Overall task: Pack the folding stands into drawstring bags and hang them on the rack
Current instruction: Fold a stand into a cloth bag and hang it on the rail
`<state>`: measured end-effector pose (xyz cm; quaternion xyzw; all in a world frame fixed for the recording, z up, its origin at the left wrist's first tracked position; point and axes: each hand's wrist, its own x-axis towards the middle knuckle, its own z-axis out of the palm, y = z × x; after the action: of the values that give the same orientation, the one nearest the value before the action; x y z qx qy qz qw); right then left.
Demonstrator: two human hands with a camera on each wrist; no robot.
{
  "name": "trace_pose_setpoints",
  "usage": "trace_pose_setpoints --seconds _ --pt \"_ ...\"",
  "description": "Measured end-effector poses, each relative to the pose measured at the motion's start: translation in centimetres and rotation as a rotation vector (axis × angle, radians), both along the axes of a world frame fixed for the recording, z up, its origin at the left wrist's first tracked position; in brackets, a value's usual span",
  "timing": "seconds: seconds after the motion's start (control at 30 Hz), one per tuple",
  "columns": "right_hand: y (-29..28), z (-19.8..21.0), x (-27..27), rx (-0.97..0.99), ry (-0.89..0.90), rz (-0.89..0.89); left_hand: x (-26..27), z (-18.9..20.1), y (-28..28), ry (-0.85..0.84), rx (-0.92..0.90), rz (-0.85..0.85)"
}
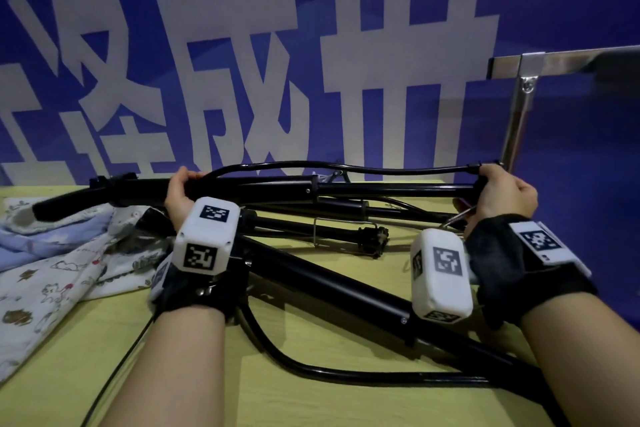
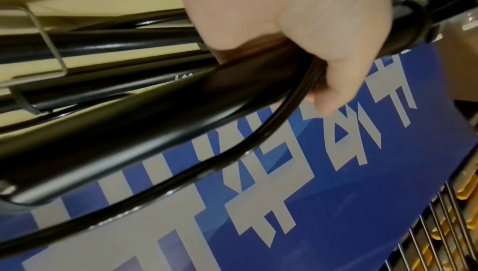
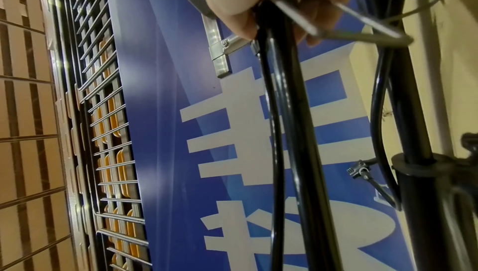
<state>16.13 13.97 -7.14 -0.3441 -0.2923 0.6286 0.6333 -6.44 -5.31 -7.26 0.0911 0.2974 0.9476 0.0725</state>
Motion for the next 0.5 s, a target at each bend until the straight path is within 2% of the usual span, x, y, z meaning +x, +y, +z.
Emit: trace_pose_setpoints --seconds 0.17,0.3,0.5 --pt "0.4 -0.1 0.4 -0.090 -0.095 -0.050 1.7 0.5 0.5 -0.040 -0.014 -0.099" --pt "0.1 -0.2 0.1 -0.113 -0.137 -0.036 1.5 0.6 -0.2 -0.025 -0.217 -0.108" --pt "-0.4 -0.2 -0.1 -0.119 -0.120 -0.030 2.3 0.3 0.4 0.007 -0.173 -0.106"
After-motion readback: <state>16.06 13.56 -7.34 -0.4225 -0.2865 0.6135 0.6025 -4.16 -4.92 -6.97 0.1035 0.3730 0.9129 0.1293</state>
